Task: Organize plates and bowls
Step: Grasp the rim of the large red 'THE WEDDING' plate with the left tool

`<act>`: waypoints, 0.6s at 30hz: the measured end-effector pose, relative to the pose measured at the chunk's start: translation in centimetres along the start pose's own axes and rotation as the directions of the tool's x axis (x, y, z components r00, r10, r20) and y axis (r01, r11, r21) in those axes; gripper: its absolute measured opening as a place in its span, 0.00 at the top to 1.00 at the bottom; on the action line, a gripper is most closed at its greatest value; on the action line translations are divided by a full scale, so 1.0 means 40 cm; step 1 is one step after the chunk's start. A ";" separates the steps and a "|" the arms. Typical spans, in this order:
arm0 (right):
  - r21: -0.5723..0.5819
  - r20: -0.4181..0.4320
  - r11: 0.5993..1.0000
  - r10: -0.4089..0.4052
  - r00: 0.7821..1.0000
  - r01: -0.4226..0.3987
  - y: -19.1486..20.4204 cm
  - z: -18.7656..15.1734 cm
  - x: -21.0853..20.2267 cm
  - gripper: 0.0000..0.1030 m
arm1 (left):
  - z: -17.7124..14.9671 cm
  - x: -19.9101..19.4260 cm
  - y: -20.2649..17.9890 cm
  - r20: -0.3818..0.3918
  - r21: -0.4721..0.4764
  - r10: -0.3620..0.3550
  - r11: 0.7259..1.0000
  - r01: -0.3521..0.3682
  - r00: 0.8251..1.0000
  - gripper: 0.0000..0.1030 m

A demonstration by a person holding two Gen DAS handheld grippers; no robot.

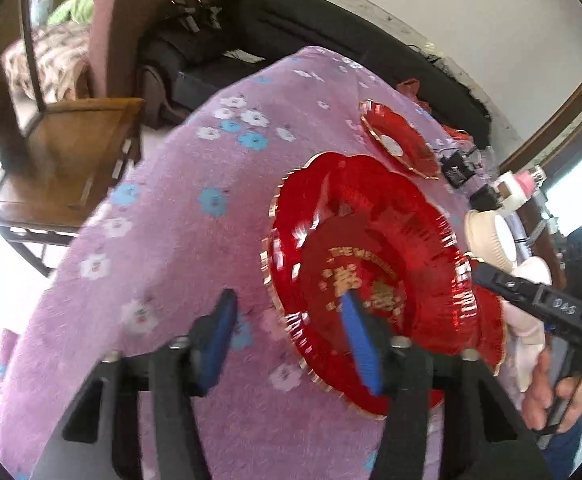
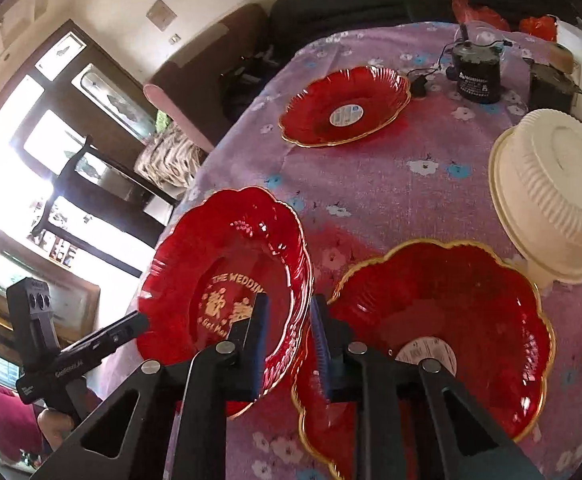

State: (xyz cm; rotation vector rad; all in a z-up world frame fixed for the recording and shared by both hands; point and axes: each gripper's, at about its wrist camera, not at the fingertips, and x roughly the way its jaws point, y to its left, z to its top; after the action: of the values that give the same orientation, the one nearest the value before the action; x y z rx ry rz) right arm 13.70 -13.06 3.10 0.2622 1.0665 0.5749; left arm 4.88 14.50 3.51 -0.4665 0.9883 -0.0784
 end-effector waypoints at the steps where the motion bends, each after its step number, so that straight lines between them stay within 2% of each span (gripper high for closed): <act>1: -0.003 -0.009 1.000 -0.009 1.000 0.009 0.001 0.004 0.009 0.80 | 0.003 0.005 -0.002 -0.004 0.000 -0.007 1.000 0.007 1.000 0.58; 3: -0.001 -0.012 0.999 -0.037 0.999 0.037 0.001 0.009 0.023 0.84 | 0.012 0.023 -0.007 -0.010 0.003 0.014 1.000 -0.014 1.000 0.71; 9: -0.004 -0.015 0.999 -0.046 0.999 0.046 -0.001 0.009 0.045 0.87 | 0.014 0.065 0.001 -0.021 0.001 0.044 0.999 -0.044 0.999 0.85; 12: -0.018 -0.006 0.997 -0.070 0.998 0.070 0.007 0.003 0.045 0.90 | 0.009 0.069 0.010 -0.016 -0.007 0.038 0.999 -0.038 0.999 0.87; 18: -0.034 -0.010 0.996 -0.082 0.997 0.081 0.028 -0.016 0.044 0.92 | -0.011 0.047 0.009 -0.008 0.015 0.077 0.997 -0.077 0.997 0.87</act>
State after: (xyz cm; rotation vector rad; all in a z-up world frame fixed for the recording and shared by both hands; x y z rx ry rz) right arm 13.43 -11.18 2.02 0.1858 1.0724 0.5206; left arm 5.50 14.15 1.70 -0.4143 1.0127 -0.0183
